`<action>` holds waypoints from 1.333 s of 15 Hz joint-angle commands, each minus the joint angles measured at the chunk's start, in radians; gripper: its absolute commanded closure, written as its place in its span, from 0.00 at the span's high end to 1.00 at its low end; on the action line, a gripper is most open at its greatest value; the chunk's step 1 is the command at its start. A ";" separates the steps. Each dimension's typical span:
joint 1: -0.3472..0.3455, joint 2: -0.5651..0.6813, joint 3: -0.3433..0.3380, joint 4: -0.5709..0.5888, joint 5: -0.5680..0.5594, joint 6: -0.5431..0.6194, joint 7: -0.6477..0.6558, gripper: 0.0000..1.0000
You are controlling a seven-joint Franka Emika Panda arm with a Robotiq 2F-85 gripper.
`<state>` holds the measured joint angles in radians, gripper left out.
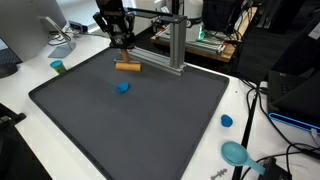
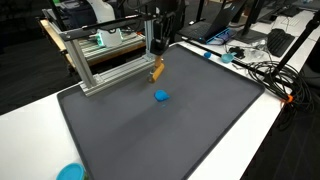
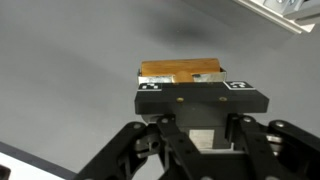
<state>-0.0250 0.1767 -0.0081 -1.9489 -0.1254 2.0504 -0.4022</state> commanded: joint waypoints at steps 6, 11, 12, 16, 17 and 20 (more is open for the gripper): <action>-0.026 0.066 0.010 0.206 -0.043 -0.222 -0.468 0.22; -0.029 0.077 0.009 0.201 -0.020 -0.205 -0.499 0.47; -0.029 0.083 0.009 0.206 -0.020 -0.206 -0.505 0.22; -0.064 -0.036 0.011 0.092 0.011 0.020 -0.698 0.22; -0.076 -0.049 0.011 0.070 0.044 0.065 -0.751 0.22; -0.107 -0.073 0.009 0.023 0.187 0.114 -0.960 0.22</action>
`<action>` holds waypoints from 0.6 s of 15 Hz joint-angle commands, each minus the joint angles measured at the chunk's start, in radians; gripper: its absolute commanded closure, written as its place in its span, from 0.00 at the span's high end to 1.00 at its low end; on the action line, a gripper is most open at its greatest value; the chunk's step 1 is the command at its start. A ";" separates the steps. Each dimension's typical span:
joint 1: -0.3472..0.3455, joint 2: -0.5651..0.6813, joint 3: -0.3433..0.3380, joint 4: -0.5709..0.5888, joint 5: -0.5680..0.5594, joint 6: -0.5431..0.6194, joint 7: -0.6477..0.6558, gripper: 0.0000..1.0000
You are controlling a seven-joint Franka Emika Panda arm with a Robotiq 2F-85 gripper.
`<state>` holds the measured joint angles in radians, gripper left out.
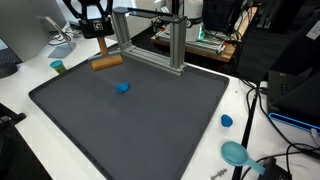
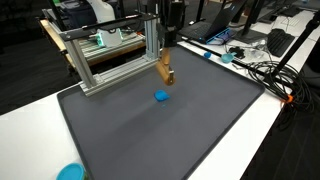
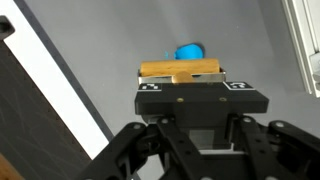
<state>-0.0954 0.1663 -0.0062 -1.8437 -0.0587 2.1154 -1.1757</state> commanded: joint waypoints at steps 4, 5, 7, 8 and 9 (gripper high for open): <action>-0.077 -0.029 -0.013 -0.063 0.343 -0.049 -0.425 0.22; -0.046 -0.024 -0.017 -0.063 0.256 -0.005 -0.336 0.47; -0.062 -0.016 -0.023 -0.064 0.304 -0.030 -0.389 0.47; -0.065 -0.015 -0.024 -0.064 0.308 -0.033 -0.396 0.22; -0.063 -0.004 -0.026 -0.066 0.294 -0.002 -0.392 0.22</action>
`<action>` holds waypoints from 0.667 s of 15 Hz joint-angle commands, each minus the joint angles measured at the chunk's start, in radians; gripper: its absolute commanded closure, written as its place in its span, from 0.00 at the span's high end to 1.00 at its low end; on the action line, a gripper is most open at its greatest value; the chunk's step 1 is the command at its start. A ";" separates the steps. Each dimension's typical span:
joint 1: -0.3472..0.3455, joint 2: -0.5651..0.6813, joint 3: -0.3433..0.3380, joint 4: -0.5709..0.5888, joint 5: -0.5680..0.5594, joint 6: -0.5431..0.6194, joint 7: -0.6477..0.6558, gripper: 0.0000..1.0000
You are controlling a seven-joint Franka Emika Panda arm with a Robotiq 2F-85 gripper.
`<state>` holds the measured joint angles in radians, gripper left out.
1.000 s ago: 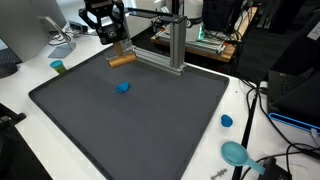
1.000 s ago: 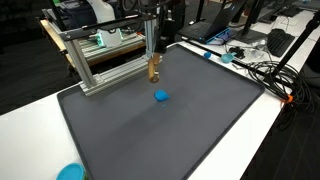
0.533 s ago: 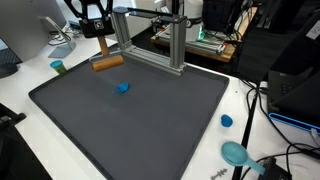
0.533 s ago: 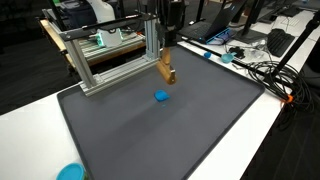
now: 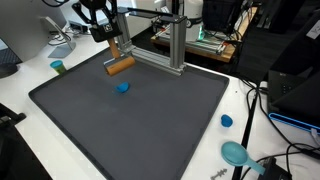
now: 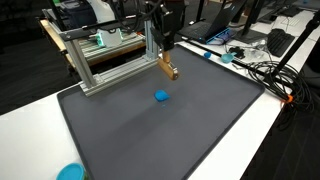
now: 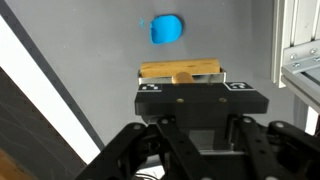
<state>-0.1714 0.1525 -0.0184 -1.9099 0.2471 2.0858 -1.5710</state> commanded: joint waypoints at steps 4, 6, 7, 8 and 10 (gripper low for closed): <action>0.005 0.042 -0.030 -0.015 -0.059 0.103 0.007 0.22; 0.001 0.061 -0.032 -0.025 -0.067 0.113 -0.004 0.22; 0.002 0.073 -0.031 -0.027 -0.072 0.108 -0.003 0.22; 0.003 0.089 -0.027 -0.027 -0.074 0.100 -0.006 0.22; -0.012 0.095 -0.015 -0.022 -0.023 0.100 -0.037 0.22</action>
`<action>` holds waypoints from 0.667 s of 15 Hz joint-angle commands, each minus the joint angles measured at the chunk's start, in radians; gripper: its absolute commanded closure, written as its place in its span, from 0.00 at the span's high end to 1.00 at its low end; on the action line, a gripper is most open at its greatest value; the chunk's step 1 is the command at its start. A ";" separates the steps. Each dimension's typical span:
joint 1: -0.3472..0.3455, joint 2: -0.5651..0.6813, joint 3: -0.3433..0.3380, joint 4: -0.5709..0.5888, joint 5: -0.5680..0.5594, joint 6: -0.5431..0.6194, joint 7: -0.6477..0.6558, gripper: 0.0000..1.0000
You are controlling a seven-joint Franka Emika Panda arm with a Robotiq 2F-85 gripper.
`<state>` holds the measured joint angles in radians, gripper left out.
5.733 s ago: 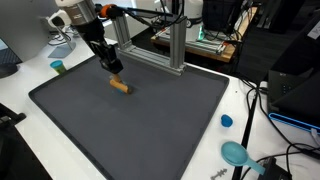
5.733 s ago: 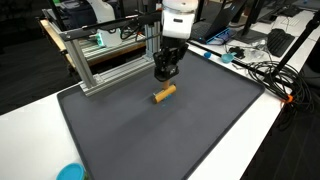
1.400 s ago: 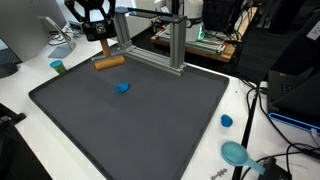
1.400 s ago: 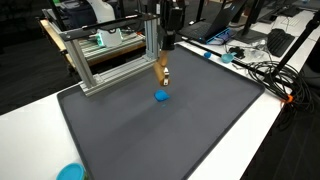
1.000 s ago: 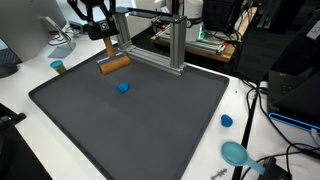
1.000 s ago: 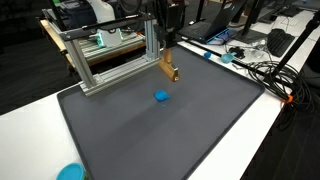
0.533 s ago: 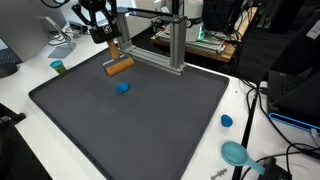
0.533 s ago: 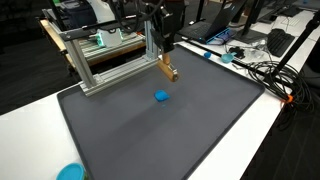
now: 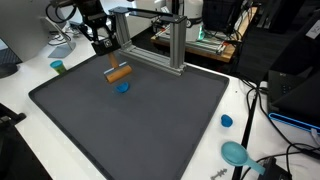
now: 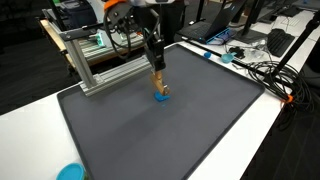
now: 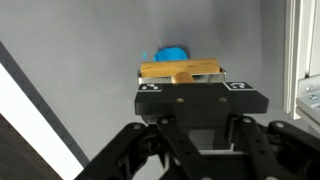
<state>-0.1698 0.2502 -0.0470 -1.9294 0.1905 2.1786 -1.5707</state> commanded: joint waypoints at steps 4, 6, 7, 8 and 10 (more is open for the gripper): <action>-0.002 0.028 0.008 0.005 -0.004 0.017 0.001 0.22; 0.001 0.048 0.010 0.013 -0.015 0.032 0.005 0.22; 0.003 0.059 0.010 0.015 -0.021 0.041 0.009 0.22; 0.002 0.066 0.012 0.016 -0.022 0.048 0.006 0.22; 0.002 0.073 0.016 0.010 -0.024 0.084 0.005 0.22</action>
<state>-0.1657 0.3122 -0.0395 -1.9300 0.1880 2.2248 -1.5757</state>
